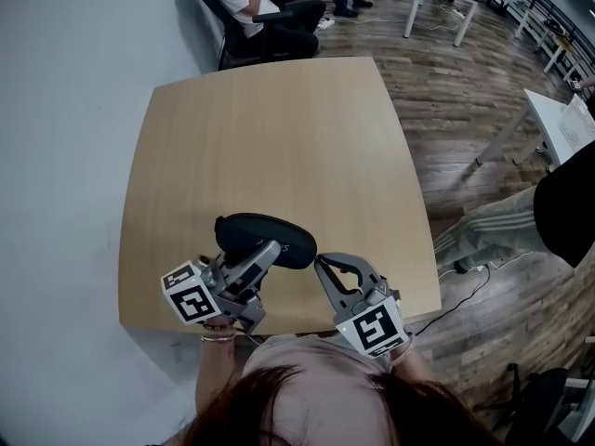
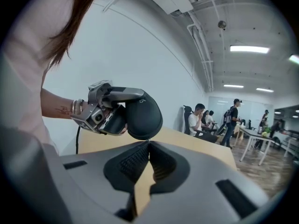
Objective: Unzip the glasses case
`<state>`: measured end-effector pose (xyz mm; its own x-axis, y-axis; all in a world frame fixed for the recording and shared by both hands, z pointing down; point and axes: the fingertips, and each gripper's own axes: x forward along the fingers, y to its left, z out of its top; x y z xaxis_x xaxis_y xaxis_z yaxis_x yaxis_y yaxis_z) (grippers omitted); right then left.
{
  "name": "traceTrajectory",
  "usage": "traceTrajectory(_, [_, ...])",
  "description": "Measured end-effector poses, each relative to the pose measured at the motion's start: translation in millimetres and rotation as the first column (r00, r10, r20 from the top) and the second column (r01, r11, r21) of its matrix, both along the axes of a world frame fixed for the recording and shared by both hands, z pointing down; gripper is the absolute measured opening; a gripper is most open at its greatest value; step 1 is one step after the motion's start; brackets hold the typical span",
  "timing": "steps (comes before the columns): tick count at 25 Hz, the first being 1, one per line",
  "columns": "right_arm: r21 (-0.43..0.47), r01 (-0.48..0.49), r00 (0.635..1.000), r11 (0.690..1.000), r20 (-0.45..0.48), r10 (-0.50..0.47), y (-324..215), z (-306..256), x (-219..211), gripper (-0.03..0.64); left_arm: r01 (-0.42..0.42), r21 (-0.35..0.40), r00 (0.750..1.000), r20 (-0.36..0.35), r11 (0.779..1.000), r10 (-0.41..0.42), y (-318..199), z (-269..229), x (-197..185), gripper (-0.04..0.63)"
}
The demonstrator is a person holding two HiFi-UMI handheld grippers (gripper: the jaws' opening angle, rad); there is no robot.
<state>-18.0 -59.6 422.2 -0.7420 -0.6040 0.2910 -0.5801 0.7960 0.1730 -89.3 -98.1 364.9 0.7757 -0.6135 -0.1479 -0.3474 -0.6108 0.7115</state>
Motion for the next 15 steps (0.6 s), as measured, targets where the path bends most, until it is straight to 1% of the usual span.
traceTrajectory(4, [0.01, 0.005, 1.0, 1.0, 0.0, -0.005, -1.6, -0.7, -1.2, 0.017, -0.008, -0.014, 1.0, 0.011, 1.0, 0.008, -0.4, 3.2, 0.1, 0.225])
traceTrajectory(9, [-0.016, 0.003, 1.0, 1.0, -0.014, -0.004, -1.2, 6.2, 3.5, 0.017, -0.017, -0.027, 0.999, 0.033, 1.0, 0.017, 0.0, 6.5, 3.7, 0.225])
traceTrajectory(15, [-0.016, -0.001, 1.0, 1.0, -0.014, 0.001, -3.9, 7.0, 7.0, 0.018, -0.024, -0.044, 0.999, 0.047, 0.999, 0.026, -1.0, 9.5, 7.0, 0.224])
